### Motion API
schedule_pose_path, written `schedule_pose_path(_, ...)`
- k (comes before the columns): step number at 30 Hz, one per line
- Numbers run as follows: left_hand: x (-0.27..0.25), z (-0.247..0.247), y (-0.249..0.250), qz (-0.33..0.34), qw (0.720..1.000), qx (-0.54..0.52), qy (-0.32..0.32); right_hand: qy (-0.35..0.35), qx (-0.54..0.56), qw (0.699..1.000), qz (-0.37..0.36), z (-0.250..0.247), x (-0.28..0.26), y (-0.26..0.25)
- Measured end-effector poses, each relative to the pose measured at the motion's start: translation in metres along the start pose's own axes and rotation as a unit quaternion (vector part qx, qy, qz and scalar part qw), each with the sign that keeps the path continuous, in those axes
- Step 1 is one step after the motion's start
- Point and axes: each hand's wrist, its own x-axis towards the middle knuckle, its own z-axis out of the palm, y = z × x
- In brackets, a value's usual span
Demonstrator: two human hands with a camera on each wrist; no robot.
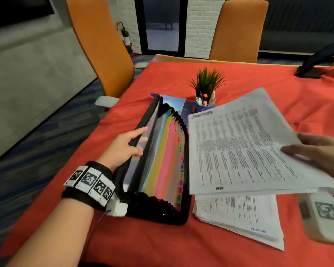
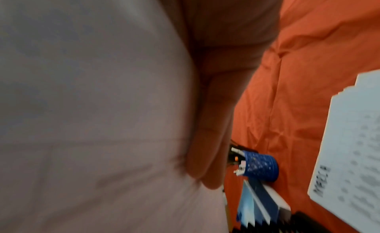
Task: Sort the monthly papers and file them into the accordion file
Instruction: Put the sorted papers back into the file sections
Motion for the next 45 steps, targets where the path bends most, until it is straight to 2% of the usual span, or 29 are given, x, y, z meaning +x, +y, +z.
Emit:
schedule_pose_path(3,0.002,0.003,-0.003,0.001,1.000,0.012,-0.008,-0.068,-0.001,0.997,0.025,0.019,-0.001,-0.009)
schedule_pose_path(6,0.003,0.006,-0.002,0.010,1.000,0.024,-0.008,-0.102,-0.002,0.994,0.038,0.033,0.002,-0.009)
schedule_pose_path(10,0.004,0.007,-0.003,0.009,1.000,0.018,-0.011,-0.121,-0.029,0.991,0.045,0.041,0.007,-0.006)
schedule_pose_path(15,0.008,0.007,-0.006,-0.001,1.000,0.015,-0.013,-0.112,-0.084,0.989,0.042,0.038,0.016,-0.011)
schedule_pose_path(21,0.008,0.005,-0.005,0.011,1.000,0.021,-0.015,-0.145,-0.120,0.981,0.037,0.032,0.020,-0.025)
schedule_pose_path(26,0.012,0.008,-0.011,0.017,0.999,0.035,-0.029,-0.093,-0.103,0.990,0.008,0.046,0.029,-0.031)
schedule_pose_path(29,0.016,0.012,-0.013,0.013,0.998,0.042,-0.035,-0.040,-0.148,0.988,-0.020,0.063,0.043,-0.037)
schedule_pose_path(33,0.015,0.014,-0.009,0.012,0.998,0.058,-0.033,0.002,-0.150,0.987,-0.065,0.086,0.053,-0.042)
schedule_pose_path(36,0.014,0.012,-0.007,0.011,0.998,0.044,-0.037,0.013,-0.194,0.973,-0.128,0.099,0.052,-0.044)
schedule_pose_path(39,0.013,0.010,-0.004,0.012,0.998,0.048,-0.040,0.017,-0.211,0.965,-0.153,0.102,0.048,-0.047)
schedule_pose_path(45,0.013,0.011,-0.003,0.007,0.998,0.046,-0.036,0.021,-0.150,0.981,-0.124,0.101,0.044,-0.051)
